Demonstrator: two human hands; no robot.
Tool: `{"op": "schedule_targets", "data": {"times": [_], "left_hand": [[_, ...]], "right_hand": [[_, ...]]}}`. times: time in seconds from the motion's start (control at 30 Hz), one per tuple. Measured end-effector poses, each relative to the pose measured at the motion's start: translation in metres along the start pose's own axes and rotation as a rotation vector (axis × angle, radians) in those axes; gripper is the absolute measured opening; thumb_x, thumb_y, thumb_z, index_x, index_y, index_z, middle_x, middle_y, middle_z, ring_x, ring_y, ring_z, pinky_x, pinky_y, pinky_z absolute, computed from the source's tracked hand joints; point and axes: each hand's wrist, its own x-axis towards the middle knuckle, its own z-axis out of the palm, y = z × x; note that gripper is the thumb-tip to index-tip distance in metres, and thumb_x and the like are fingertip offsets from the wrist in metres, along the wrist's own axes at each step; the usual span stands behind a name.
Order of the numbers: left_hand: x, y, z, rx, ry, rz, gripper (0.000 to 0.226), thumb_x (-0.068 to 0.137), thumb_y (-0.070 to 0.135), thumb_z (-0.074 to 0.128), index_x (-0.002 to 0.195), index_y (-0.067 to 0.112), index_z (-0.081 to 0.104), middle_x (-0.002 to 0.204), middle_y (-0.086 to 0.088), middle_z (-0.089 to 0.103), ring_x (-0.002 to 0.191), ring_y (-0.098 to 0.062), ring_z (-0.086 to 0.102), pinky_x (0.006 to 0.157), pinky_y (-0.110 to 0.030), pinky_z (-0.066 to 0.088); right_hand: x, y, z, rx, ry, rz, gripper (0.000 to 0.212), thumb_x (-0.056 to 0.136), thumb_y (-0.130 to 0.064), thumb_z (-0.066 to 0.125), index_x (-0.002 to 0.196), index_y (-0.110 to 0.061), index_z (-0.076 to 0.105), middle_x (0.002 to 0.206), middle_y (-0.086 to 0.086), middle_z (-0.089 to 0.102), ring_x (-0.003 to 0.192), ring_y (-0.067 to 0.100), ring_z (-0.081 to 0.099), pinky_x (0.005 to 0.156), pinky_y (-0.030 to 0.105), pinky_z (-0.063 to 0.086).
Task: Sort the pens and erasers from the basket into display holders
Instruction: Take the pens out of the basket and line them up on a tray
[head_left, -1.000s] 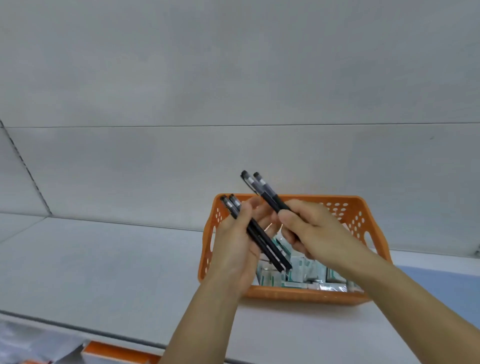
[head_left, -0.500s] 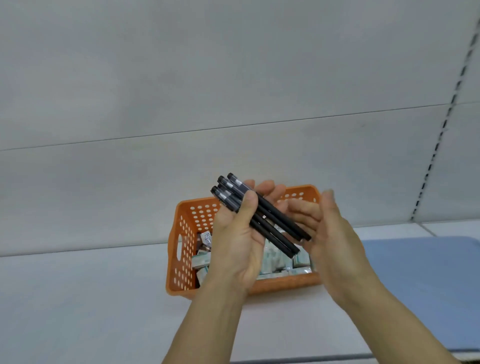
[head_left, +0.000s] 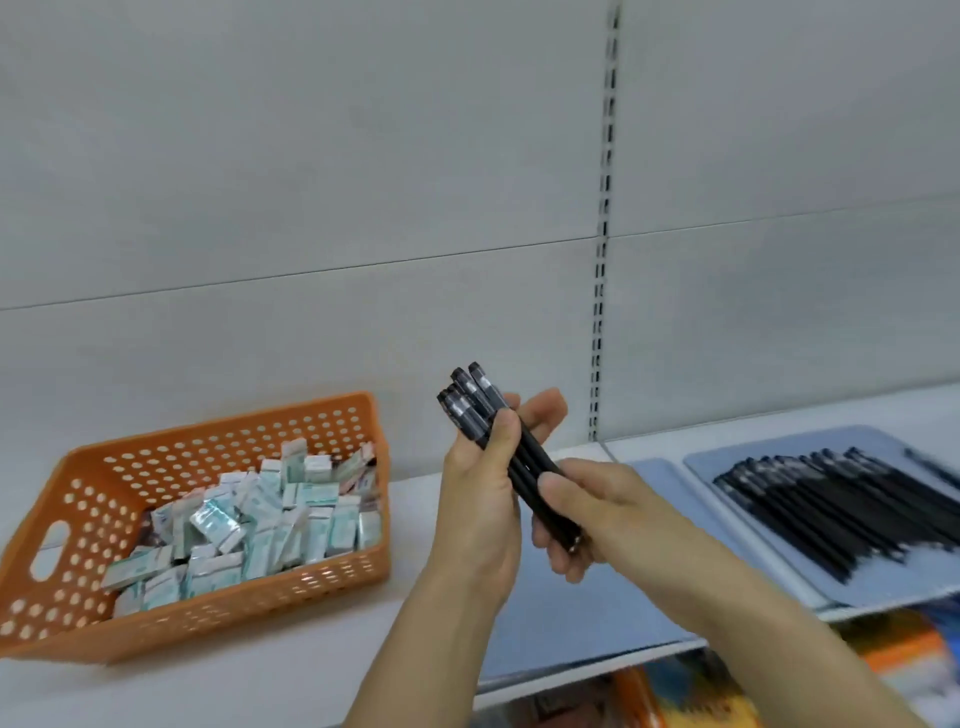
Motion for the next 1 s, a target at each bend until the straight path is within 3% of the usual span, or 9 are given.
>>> {"op": "schedule_targets", "data": {"times": [0.17,0.3,0.4,0.5,0.63,0.7,0.77,0.87,1.0], "left_hand": [[-0.001,-0.066,0.076,-0.015,-0.128,-0.218,0.018,0.103,0.021,0.04,0.116,0.012,0.049,0.114,-0.004,0.072,0.107,-0.022,0.068,0.074,-0.034,0.057],[-0.001,-0.118,0.131,-0.021,-0.15,-0.348,0.022,0.102,0.021,0.041,0.118,0.009,0.049,0.112,-0.005,0.072,0.102,-0.024,0.07,0.091,-0.045,0.052],[0.005,-0.148,0.165,0.048,-0.179,-0.386,0.02,0.104,0.02,0.04,0.117,0.009,0.051,0.109,-0.006,0.073,0.1,-0.023,0.07,0.09,-0.042,0.054],[0.014,-0.172,0.183,0.353,-0.276,-0.367,0.031,0.104,0.035,0.039,0.126,0.017,0.052,0.118,0.004,0.069,0.111,-0.014,0.064,0.098,-0.038,0.05],[0.022,-0.201,0.171,1.264,-0.516,-0.064,0.05,0.099,0.056,0.031,0.143,0.033,0.032,0.141,0.011,0.044,0.135,-0.013,0.037,0.112,-0.034,0.03],[0.021,-0.213,0.162,1.584,-0.635,-0.001,0.065,0.097,0.063,0.027,0.153,0.032,0.018,0.158,0.009,0.02,0.147,-0.014,0.01,0.121,-0.037,0.012],[0.019,-0.22,0.157,1.701,-0.687,-0.05,0.075,0.094,0.068,0.026,0.155,0.03,0.007,0.163,0.01,-0.001,0.149,-0.012,-0.008,0.121,-0.035,-0.002],[0.02,-0.223,0.157,1.736,-0.668,-0.021,0.078,0.093,0.068,0.029,0.156,0.028,0.006,0.163,0.01,-0.007,0.148,-0.011,-0.012,0.119,-0.032,-0.004],[0.022,-0.225,0.154,1.723,-0.654,0.007,0.077,0.094,0.067,0.031,0.156,0.026,0.009,0.163,0.01,-0.003,0.149,-0.011,-0.01,0.119,-0.032,-0.003]], "right_hand": [[-0.034,0.041,-0.101,0.064,-0.104,0.165,0.025,0.104,-0.03,0.04,0.102,-0.008,0.053,0.072,0.003,0.05,0.054,0.012,0.037,0.052,0.024,0.028],[-0.059,0.07,-0.163,0.229,-0.112,0.264,0.026,0.103,-0.033,0.043,0.102,-0.01,0.055,0.075,0.002,0.048,0.057,0.01,0.035,0.046,0.02,0.023],[-0.074,0.085,-0.197,0.216,-0.058,0.292,0.024,0.103,-0.031,0.043,0.096,-0.011,0.053,0.074,0.003,0.051,0.054,0.009,0.036,0.043,0.019,0.021],[-0.079,0.092,-0.23,0.156,0.087,0.268,0.022,0.104,-0.025,0.041,0.091,-0.01,0.05,0.067,0.001,0.049,0.049,0.009,0.032,0.04,0.018,0.021],[-0.065,0.118,-0.297,-0.513,0.486,0.236,0.026,0.102,-0.022,0.039,0.077,-0.013,0.043,0.065,0.0,0.048,0.06,0.02,0.042,0.053,0.03,0.032],[-0.056,0.135,-0.32,-0.926,0.532,0.349,0.022,0.102,-0.019,0.036,0.082,-0.012,0.041,0.075,0.001,0.052,0.069,0.023,0.048,0.061,0.032,0.037],[-0.049,0.146,-0.326,-1.174,0.482,0.463,0.016,0.1,-0.011,0.036,0.084,-0.011,0.039,0.079,0.001,0.054,0.07,0.022,0.051,0.06,0.028,0.038],[-0.041,0.153,-0.325,-1.269,0.427,0.572,0.027,0.097,-0.007,0.038,0.072,-0.013,0.029,0.068,-0.004,0.042,0.06,0.016,0.042,0.048,0.025,0.026],[-0.04,0.149,-0.318,-1.362,0.433,0.512,0.032,0.105,-0.041,0.029,0.103,-0.015,0.048,0.1,0.0,0.058,0.083,0.021,0.058,0.054,0.028,0.031]]}}
